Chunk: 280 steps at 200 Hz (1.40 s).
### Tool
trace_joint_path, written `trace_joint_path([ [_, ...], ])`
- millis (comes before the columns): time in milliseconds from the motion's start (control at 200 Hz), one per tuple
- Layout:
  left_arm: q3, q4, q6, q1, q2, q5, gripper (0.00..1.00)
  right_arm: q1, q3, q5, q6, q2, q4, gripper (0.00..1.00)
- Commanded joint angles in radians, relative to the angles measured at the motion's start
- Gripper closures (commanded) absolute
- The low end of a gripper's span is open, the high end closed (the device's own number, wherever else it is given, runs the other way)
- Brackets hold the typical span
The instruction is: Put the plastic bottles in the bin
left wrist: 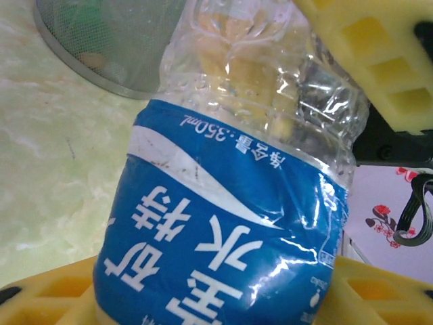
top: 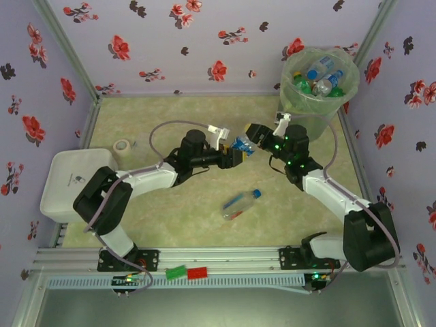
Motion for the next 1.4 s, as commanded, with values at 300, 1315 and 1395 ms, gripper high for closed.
trace_joint_path([
  [300,0.052,-0.003,0.084,0.006,-0.089,-0.046,0.11,0.042,0.053,0.083,-0.091,-0.01,-0.14,0.56],
  [1315,-0.352,-0.1,0.01,0.112,-0.395,-0.386,0.0,-0.385,0.88,0.376,-0.245,0.179,-0.551,0.55],
  [1395,-0.357,-0.099,0.014,0.105,-0.389,-0.376,0.0,-0.405,0.882,0.411,-0.215,0.2,-0.516,0.55],
])
